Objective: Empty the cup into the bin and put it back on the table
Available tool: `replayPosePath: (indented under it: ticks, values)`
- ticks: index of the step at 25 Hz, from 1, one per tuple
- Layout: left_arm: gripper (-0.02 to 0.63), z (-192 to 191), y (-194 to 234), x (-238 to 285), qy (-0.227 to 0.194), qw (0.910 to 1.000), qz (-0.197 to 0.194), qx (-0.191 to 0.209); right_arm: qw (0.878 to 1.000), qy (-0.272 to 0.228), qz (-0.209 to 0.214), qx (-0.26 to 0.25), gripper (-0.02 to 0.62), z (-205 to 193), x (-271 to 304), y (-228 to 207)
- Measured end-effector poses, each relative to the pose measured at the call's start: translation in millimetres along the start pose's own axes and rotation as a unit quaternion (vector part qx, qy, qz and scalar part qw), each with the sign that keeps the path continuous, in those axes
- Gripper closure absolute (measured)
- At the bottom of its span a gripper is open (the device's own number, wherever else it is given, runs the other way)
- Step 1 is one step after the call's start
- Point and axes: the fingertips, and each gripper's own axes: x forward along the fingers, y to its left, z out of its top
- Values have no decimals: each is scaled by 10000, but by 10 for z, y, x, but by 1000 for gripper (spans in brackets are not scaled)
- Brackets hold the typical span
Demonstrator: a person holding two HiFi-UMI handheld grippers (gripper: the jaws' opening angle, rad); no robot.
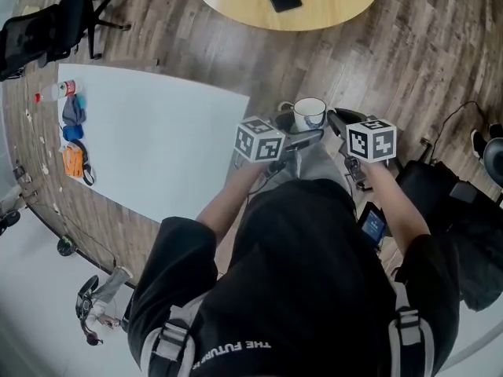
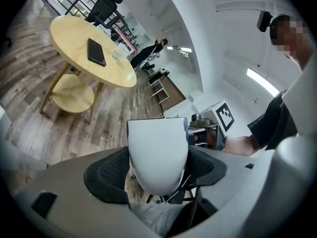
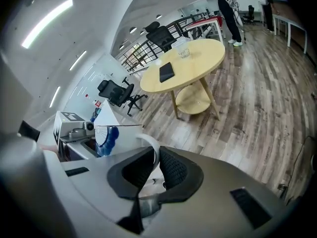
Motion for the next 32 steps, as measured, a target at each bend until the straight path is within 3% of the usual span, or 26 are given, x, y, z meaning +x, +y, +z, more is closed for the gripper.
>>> replayPosePath:
  ticks: [32]
  values:
    - [250,117,154,201,152,9995,-158,-241,9997,86,-135,205,549,91,90,-230]
